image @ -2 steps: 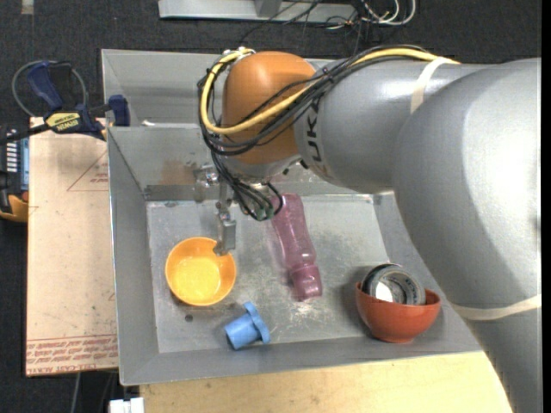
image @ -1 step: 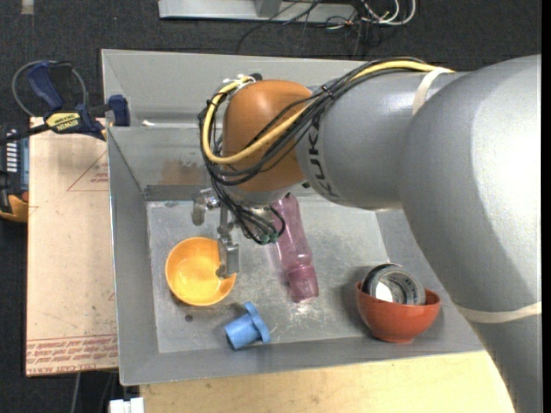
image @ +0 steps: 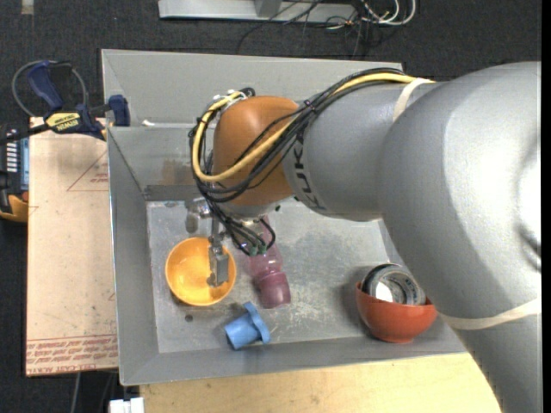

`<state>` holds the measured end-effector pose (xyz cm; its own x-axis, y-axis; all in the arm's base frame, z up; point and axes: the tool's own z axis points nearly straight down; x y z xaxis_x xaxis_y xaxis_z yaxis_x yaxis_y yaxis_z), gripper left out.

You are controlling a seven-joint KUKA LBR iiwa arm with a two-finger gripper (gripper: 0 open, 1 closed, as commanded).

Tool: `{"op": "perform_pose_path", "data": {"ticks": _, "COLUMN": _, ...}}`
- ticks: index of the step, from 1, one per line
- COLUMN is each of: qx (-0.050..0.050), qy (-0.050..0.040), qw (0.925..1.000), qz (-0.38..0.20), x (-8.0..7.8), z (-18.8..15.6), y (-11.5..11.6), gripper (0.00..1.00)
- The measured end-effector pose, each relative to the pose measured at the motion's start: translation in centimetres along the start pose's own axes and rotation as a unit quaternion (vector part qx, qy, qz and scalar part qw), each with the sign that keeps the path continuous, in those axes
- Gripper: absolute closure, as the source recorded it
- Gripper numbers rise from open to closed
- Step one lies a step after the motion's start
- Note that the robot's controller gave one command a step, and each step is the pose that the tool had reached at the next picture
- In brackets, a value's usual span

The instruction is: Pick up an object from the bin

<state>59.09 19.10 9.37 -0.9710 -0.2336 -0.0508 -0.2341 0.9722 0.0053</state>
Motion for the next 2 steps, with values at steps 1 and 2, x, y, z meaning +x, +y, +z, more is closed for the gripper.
{"op": "perform_pose_path", "data": {"ticks": 1, "qx": 0.000, "qy": -0.0016, "qw": 1.0000, "qz": -0.006, "x": 1.3, "z": 0.1, "y": 0.6, "gripper": 0.00}}
{"op": "perform_pose_path", "data": {"ticks": 2, "qx": -0.001, "qy": -0.0049, "qw": 0.9998, "qz": -0.019, "x": 0.2, "z": 2.3, "y": -0.1, "gripper": 1.00}}
